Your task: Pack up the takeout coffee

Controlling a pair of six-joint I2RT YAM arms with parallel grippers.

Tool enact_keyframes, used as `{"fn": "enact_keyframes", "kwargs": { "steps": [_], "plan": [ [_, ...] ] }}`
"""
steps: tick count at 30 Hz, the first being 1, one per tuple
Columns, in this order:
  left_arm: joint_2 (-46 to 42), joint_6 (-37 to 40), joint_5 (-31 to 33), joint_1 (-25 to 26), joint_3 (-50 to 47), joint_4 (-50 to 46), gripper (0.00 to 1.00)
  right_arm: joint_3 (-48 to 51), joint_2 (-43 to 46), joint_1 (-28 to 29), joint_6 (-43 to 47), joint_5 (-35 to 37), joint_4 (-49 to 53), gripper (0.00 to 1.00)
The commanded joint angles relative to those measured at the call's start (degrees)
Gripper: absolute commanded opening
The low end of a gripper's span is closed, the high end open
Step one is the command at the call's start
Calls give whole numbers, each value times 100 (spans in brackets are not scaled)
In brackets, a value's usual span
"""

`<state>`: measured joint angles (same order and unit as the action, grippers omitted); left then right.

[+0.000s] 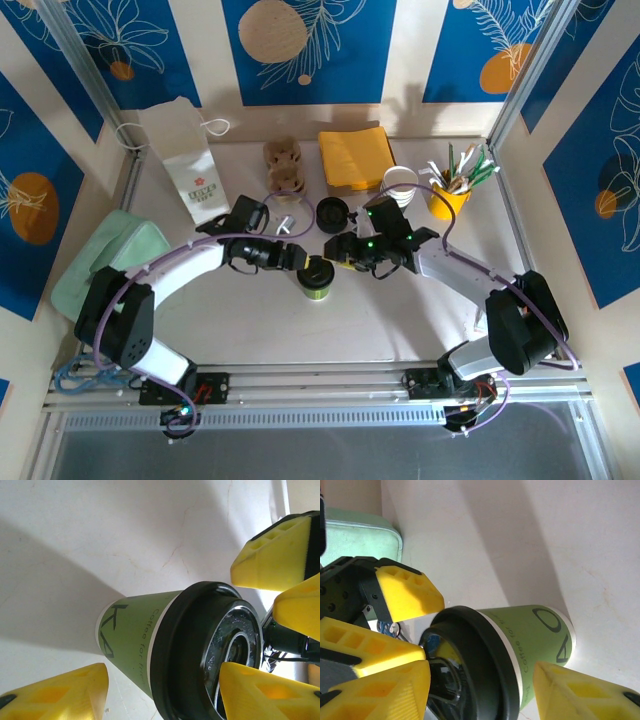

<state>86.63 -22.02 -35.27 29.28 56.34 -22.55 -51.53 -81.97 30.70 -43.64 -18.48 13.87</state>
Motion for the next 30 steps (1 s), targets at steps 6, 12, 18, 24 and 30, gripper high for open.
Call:
{"fn": "enact_keyframes", "kwargs": {
  "steps": [6,12,18,24,30],
  "plan": [
    [-349,5,231,18,465,-297,63,-446,359,75,318,387,705,60],
    [-951,-187,1083,-206,352,-400,66,-839,879,185,370,1148,1595,68],
    [-1702,-280,2328,-390,-78,-322,66,-1324,907,438,484,1542,2555,85],
    [-2332,-308,3074,-440,-412,-154,68,-2176,237,1452,663,2893,3621,93],
    [-2804,-265,3304,-497,-621,-90,72,-2887,-487,2126,675,3671,4170,94]
  ]
}}
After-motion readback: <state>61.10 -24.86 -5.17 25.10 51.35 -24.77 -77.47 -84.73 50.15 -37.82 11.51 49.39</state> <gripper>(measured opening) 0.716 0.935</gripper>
